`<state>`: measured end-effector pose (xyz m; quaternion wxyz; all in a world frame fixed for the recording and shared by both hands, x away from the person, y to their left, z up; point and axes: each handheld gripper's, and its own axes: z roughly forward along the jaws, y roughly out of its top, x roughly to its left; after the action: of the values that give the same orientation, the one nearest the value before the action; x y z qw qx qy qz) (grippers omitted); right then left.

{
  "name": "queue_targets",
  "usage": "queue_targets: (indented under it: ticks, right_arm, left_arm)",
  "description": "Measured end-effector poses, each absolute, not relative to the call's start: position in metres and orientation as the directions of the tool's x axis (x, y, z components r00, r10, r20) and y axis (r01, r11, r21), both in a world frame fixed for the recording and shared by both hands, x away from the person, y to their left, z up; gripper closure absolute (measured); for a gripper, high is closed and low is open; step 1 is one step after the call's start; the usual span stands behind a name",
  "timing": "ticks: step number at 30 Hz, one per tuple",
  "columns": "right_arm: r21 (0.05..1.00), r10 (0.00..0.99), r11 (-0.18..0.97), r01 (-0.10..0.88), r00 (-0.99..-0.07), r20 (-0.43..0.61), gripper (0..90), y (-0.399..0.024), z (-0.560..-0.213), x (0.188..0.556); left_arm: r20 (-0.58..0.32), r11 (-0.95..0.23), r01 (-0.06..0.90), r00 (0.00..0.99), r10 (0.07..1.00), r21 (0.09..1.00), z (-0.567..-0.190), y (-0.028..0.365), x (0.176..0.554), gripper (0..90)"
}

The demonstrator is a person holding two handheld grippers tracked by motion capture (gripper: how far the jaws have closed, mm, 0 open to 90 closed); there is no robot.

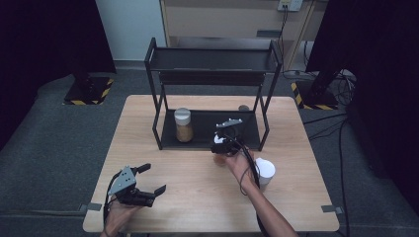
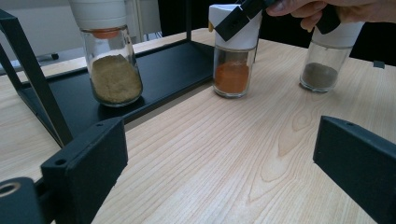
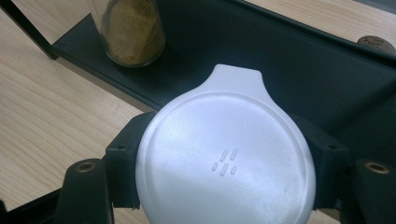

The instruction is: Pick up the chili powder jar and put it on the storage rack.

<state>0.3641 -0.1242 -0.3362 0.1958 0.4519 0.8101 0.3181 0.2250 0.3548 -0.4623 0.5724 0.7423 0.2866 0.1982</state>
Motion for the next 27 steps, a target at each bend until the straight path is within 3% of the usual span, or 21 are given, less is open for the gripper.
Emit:
queue_targets:
  ticks: [27]
  right_arm:
    - [0.704, 0.803, 0.447, 0.551, -0.595, -0.044, 31.7, -0.123, -0.303, 0.366]
  left_arm:
    - [-0.033, -0.183, 0.198, 0.76, 0.65, 0.963, -0.462, 0.355, 0.226, 2.0]
